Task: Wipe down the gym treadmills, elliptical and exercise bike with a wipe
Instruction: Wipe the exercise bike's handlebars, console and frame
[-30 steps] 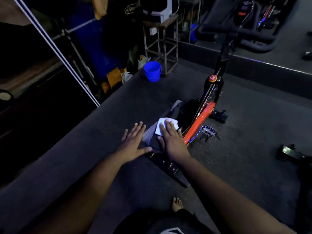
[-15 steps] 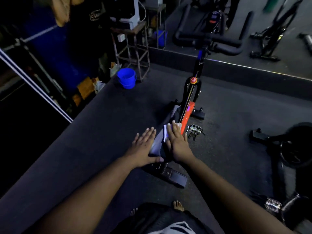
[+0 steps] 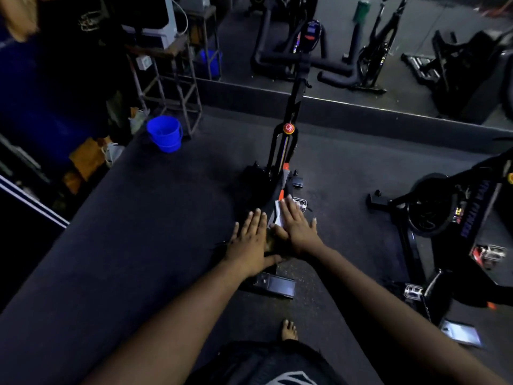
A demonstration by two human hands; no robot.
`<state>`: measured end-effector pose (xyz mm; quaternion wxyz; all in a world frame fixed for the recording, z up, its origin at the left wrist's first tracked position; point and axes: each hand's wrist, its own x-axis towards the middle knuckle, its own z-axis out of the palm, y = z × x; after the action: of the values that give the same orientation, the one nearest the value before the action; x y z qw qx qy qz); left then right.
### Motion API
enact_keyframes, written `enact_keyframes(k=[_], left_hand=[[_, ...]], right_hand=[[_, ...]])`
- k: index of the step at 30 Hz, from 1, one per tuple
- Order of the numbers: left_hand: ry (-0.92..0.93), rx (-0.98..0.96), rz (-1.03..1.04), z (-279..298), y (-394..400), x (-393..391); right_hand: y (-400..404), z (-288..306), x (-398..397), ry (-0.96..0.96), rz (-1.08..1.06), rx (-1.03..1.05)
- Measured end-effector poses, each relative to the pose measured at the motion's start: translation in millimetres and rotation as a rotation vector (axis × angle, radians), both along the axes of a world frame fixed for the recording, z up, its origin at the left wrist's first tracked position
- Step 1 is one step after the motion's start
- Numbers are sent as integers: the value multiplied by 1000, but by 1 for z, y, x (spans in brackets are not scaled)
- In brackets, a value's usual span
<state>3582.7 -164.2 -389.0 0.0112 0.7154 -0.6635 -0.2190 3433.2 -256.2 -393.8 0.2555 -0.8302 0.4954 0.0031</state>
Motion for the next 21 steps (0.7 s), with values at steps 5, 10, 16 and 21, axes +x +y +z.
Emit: enact_keyframes(k=[5,10,16,21], left_hand=[[-24,-23,-13,-1,0,0],[-29,-38,-5,-1,0,0],[-42,-12,7,-4,-1,1],[-20,32,28,1,-2,0]], right_hand=[[52,3,-18,13,106,-63],[49,3,-29,83,242,-131],[-23,-4,2,-189,56,43],[15,-7,-13,-169,149,-53]])
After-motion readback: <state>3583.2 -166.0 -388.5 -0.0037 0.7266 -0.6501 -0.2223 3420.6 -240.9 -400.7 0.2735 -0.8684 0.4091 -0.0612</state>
